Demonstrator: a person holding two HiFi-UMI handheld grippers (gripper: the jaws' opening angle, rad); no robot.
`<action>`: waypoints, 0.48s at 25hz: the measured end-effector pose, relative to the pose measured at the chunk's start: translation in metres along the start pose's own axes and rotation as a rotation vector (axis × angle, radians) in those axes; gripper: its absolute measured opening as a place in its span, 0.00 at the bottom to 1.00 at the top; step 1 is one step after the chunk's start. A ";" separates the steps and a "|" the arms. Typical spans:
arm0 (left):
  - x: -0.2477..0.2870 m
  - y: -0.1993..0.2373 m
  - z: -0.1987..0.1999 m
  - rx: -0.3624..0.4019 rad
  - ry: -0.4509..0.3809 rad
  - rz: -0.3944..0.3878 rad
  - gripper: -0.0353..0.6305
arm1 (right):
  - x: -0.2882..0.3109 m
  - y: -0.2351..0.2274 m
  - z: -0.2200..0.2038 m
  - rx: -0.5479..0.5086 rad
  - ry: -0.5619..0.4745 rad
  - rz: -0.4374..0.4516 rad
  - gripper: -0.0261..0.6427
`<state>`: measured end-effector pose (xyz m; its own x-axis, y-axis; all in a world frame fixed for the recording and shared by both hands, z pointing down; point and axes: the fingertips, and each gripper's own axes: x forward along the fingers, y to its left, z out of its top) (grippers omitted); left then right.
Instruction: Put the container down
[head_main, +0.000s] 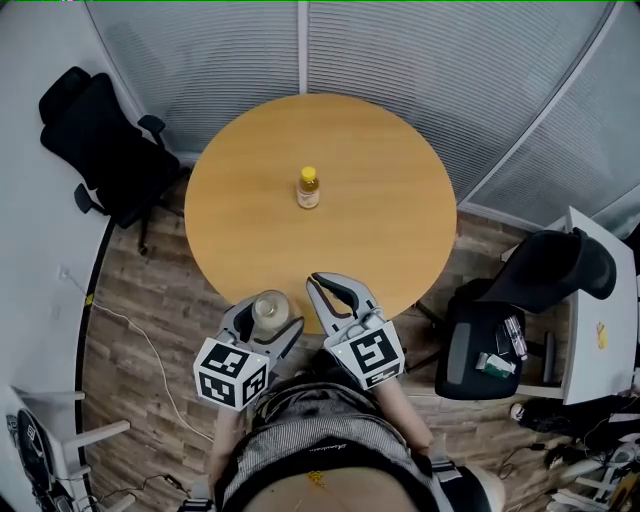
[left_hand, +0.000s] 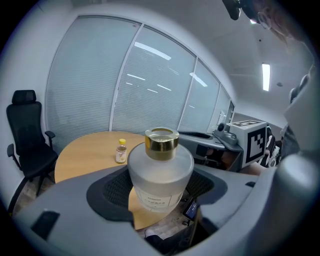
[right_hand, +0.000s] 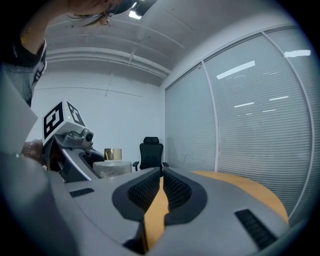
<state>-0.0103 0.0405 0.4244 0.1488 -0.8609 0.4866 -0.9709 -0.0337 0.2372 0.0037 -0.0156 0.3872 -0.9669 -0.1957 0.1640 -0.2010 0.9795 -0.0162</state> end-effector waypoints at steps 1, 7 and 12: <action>0.004 0.000 0.002 0.001 0.000 0.002 0.56 | 0.001 -0.004 -0.001 0.001 0.001 0.002 0.09; 0.023 -0.001 0.011 -0.010 -0.001 0.016 0.56 | 0.005 -0.026 -0.003 0.008 0.000 0.020 0.09; 0.033 0.001 0.016 -0.020 -0.001 0.031 0.56 | 0.011 -0.036 -0.005 0.000 0.004 0.045 0.09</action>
<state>-0.0096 0.0037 0.4277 0.1183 -0.8619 0.4930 -0.9711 0.0033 0.2388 0.0006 -0.0524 0.3946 -0.9742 -0.1516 0.1673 -0.1577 0.9872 -0.0238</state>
